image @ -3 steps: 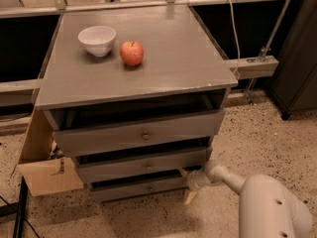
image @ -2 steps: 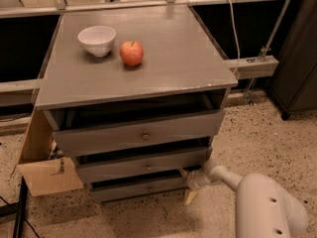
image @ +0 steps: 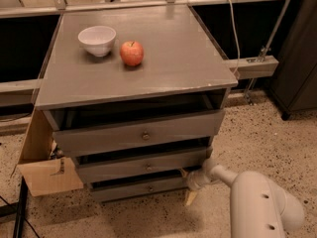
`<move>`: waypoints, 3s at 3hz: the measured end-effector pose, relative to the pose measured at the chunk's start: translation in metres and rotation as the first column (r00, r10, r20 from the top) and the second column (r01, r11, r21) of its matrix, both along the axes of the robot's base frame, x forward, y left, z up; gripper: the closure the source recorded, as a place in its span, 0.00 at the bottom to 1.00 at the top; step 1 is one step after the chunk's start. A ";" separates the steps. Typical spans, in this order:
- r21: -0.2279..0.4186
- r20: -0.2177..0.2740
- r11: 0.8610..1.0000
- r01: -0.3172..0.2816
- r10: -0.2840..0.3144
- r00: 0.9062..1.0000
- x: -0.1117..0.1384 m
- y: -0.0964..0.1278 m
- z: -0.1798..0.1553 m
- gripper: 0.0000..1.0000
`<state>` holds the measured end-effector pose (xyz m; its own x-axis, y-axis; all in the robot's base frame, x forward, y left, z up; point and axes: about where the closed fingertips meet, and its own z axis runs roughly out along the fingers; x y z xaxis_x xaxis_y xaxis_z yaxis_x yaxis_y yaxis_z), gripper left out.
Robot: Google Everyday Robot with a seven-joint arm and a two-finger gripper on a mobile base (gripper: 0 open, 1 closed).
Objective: Open bottom drawer
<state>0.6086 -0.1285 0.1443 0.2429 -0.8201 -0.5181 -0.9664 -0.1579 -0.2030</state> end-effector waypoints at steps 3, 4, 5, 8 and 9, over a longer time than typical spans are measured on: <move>-0.039 -0.080 0.999 0.022 -0.025 0.997 -0.005 -0.001 0.001 0.00; -0.050 -0.117 0.998 0.035 -0.040 0.992 -0.008 -0.003 0.001 0.00; -0.058 -0.141 0.997 0.043 -0.051 0.989 -0.011 -0.005 0.002 0.00; -0.092 -0.214 0.993 0.071 -0.090 0.973 -0.028 -0.015 0.009 0.00; -0.123 -0.273 0.988 0.096 -0.127 0.954 -0.050 -0.026 0.014 0.00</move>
Offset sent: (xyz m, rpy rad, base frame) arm -0.0050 -0.0055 -0.0088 -0.0872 0.1516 -0.0601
